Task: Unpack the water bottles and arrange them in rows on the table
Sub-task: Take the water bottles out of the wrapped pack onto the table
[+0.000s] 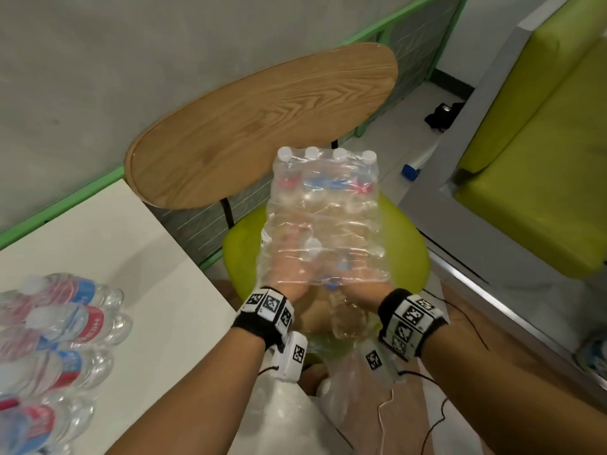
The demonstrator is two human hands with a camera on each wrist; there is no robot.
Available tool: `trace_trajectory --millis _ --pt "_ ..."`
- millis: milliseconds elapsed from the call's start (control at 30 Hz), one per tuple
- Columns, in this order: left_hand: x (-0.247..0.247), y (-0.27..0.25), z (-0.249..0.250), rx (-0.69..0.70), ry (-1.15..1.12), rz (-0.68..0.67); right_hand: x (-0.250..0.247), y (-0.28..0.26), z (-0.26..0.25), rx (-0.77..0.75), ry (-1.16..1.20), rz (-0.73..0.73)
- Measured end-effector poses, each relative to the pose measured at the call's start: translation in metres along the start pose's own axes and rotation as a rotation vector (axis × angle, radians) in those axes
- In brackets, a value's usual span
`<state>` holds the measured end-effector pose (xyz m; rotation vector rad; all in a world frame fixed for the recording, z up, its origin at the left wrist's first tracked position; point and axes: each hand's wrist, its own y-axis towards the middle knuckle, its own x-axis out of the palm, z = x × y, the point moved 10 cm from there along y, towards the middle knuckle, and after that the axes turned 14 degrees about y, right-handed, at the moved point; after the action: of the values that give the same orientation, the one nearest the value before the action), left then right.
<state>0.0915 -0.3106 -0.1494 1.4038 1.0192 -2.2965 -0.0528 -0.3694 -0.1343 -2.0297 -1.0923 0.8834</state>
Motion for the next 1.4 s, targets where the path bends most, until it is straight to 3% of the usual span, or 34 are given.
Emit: trace_trajectory --millis 67,100,167,233,300,433,600,733,833,933,1000,1100,1200,1400 --pt "-0.005 -0.022 0.003 0.025 -0.115 0.066 -0.001 -0.011 -0.004 -0.137 -0.035 0.051" --pt "-0.009 -0.037 0.004 0.032 -0.112 0.071 0.002 -0.016 -0.001 -0.128 -0.011 0.043" --pt "-0.006 -0.065 0.001 0.079 -0.161 0.046 0.009 -0.036 -0.01 -0.226 0.035 0.013" --pt "-0.016 -0.096 -0.004 0.138 -0.375 0.071 0.014 -0.045 -0.012 -0.32 0.084 -0.05" --pt "-0.021 -0.129 -0.014 0.196 -0.451 0.049 0.027 -0.058 -0.015 -0.39 0.049 -0.151" --pt "-0.043 -0.193 -0.049 0.218 -0.547 0.079 0.044 -0.085 -0.027 -0.473 -0.08 -0.176" --pt "-0.055 -0.253 -0.133 0.036 -0.674 0.167 0.106 -0.13 -0.058 -0.601 -0.318 -0.305" --pt "-0.054 -0.291 -0.212 -0.134 -0.584 0.343 0.175 -0.138 -0.07 -0.637 -0.431 -0.349" --pt "-0.05 -0.308 -0.258 -0.25 -0.521 0.456 0.223 -0.138 -0.078 -0.687 -0.496 -0.335" --pt "-0.045 -0.315 -0.286 -0.342 -0.462 0.448 0.268 -0.132 -0.082 -0.729 -0.584 -0.311" --pt "-0.04 -0.316 -0.295 -0.343 -0.434 0.423 0.296 -0.125 -0.081 -0.742 -0.618 -0.31" --pt "-0.043 -0.315 -0.306 -0.331 -0.402 0.492 0.326 -0.12 -0.087 -0.79 -0.604 -0.301" --pt "-0.054 -0.31 -0.308 -0.288 -0.318 0.577 0.343 -0.118 -0.102 -0.88 -0.639 -0.226" --pt "-0.064 -0.302 -0.309 -0.297 -0.229 0.596 0.37 -0.096 -0.134 -0.992 -0.752 -0.095"
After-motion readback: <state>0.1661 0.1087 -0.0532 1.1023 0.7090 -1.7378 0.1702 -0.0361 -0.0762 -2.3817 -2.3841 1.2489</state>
